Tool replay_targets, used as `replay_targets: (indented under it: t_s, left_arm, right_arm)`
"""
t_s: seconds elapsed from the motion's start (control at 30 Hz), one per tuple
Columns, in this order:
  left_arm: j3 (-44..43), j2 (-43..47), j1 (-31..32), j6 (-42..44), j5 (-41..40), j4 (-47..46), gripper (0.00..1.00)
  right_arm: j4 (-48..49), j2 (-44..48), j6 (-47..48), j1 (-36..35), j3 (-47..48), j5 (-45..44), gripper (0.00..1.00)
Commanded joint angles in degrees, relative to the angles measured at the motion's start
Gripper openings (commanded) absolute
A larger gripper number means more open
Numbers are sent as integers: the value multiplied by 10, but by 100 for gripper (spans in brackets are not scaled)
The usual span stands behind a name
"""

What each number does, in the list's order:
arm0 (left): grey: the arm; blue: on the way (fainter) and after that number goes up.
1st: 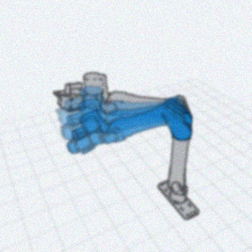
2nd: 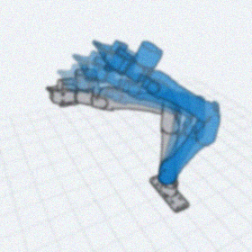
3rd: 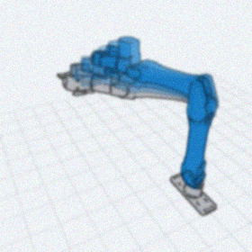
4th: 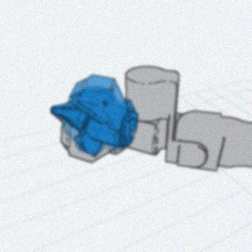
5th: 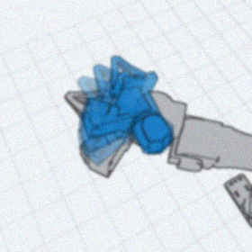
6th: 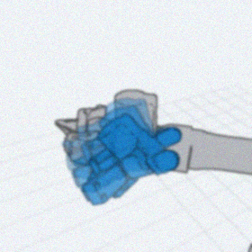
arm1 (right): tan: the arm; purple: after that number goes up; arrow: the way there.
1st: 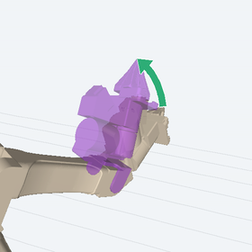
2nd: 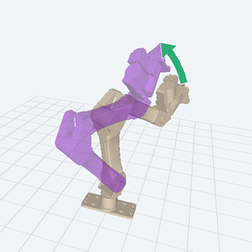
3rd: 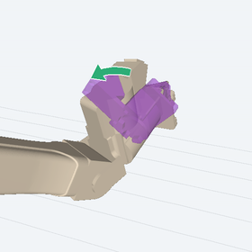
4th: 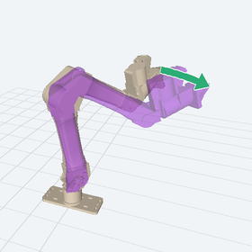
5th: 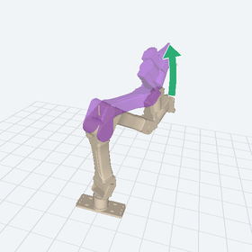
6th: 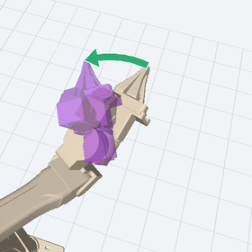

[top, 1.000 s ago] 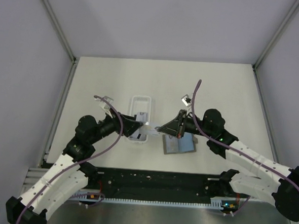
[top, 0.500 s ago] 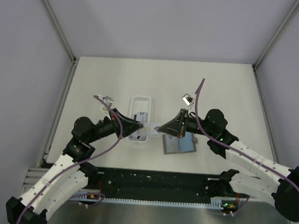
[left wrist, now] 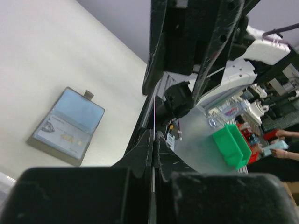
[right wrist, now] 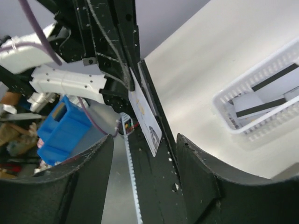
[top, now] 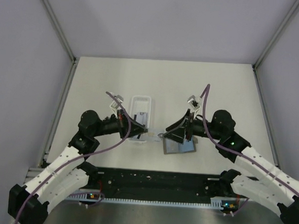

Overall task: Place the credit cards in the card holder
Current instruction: Insert the credit card into the card holder.

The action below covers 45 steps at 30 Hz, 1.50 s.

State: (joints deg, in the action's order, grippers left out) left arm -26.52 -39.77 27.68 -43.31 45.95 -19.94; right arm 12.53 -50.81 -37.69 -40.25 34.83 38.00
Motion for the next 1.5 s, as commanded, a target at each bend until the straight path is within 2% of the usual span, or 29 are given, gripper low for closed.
replay_targets:
  t_s: [0.0,0.1,0.2,0.33,0.4,0.57,1.03,1.47]
  left_arm:
    - [-61,-49,2,34,97,18,0]
    - [-85,-78,11,40,146,15,0]
    - [-127,-100,32,87,170,68,0]
    - [-183,-123,84,182,155,180,0]
    - [-198,-135,119,204,143,196,0]
    - [-231,-181,160,238,122,244,0]
    - [-301,-258,185,275,128,294,0]
    - [-374,-328,209,329,121,393,0]
  right_arm:
    - [-170,63,158,3,73,-12,60]
    - [-218,76,195,4,92,23,62]
    - [-246,79,211,3,101,48,62]
    - [-275,87,225,3,103,50,61]
    - [-278,88,226,3,104,65,59]
    - [-306,92,235,3,112,85,55]
    - [-322,84,237,2,112,129,46]
    - [-334,75,247,-4,115,134,34]
